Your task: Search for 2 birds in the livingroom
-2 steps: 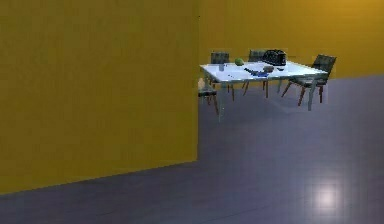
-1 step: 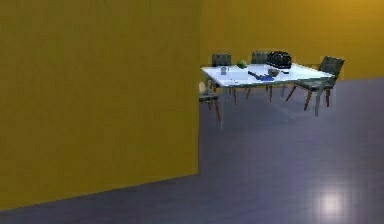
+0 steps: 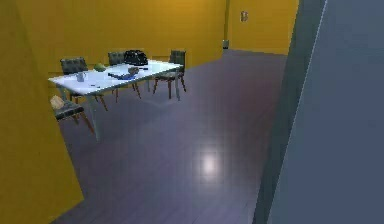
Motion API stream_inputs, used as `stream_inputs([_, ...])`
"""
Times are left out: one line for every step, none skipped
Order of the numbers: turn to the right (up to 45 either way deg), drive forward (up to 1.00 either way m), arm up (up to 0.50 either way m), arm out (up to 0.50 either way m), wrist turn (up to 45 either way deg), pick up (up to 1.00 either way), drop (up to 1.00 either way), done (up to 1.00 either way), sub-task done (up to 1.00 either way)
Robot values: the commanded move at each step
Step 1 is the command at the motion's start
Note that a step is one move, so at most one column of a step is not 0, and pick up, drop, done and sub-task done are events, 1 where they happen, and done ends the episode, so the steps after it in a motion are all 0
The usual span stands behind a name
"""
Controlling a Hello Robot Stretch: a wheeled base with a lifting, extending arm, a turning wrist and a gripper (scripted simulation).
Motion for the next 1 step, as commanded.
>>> stream_inputs([0.0,0.60,0.00,0.00,0.0,0.00,0.00,0.00,0.00])
